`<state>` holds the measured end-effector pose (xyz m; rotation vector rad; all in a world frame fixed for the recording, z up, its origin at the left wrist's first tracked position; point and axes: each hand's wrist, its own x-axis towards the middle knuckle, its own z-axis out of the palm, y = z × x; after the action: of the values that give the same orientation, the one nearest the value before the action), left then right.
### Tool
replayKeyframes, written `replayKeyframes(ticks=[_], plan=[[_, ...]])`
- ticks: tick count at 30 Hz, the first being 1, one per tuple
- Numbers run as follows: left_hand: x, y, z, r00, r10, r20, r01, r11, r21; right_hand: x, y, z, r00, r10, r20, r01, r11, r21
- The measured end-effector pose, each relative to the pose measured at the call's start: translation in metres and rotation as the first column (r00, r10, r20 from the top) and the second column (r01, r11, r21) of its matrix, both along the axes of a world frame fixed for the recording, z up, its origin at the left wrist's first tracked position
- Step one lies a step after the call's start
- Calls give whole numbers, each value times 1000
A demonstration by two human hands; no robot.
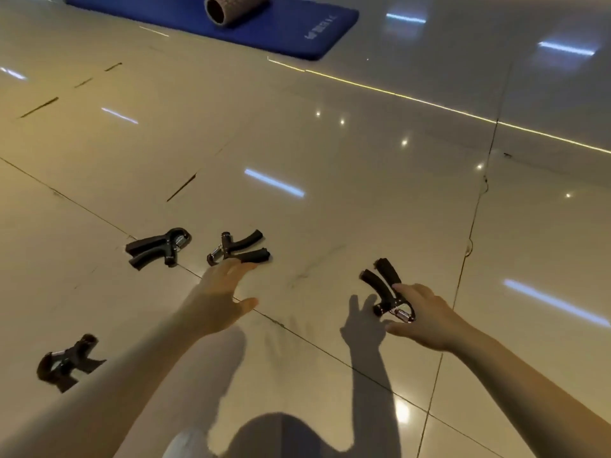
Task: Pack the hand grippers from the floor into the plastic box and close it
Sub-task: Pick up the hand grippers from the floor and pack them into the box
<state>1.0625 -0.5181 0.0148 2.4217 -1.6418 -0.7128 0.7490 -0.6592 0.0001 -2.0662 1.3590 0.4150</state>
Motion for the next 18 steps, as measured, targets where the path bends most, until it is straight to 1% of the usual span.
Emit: replayKeyframes(ticks=[2, 4, 6, 8, 11, 13, 15, 18], plan=[[11, -10, -26, 999, -32, 38, 29, 997, 71, 8, -13, -29, 999, -25, -48, 25, 1000, 12], [21, -19, -48, 994, -58, 87, 46, 990, 137, 15, -25, -53, 991, 1, -137, -4, 1000, -24], [31, -29, -69, 989, -65, 136, 36, 978, 205, 19, -35, -78, 971, 32, -237, -47, 997, -56], [42, -43, -90, 987, -40, 157, 2, 972, 235, 16, -38, -102, 957, 11, -288, -25, 999, -45], [60, -64, -118, 984, 6, 177, -51, 967, 251, 9, -32, -129, 951, -13, -308, -13, 997, -82], [67, -73, -134, 977, -2, 212, -63, 953, 297, 7, -30, -137, 951, -17, -309, -16, 994, -104], [68, -75, -145, 977, -2, 212, -71, 939, 338, 7, -28, -143, 945, -12, -326, -28, 992, -120], [67, -72, -155, 976, -1, 218, -68, 948, 310, 6, -25, -150, 948, -28, -318, -12, 993, -121]])
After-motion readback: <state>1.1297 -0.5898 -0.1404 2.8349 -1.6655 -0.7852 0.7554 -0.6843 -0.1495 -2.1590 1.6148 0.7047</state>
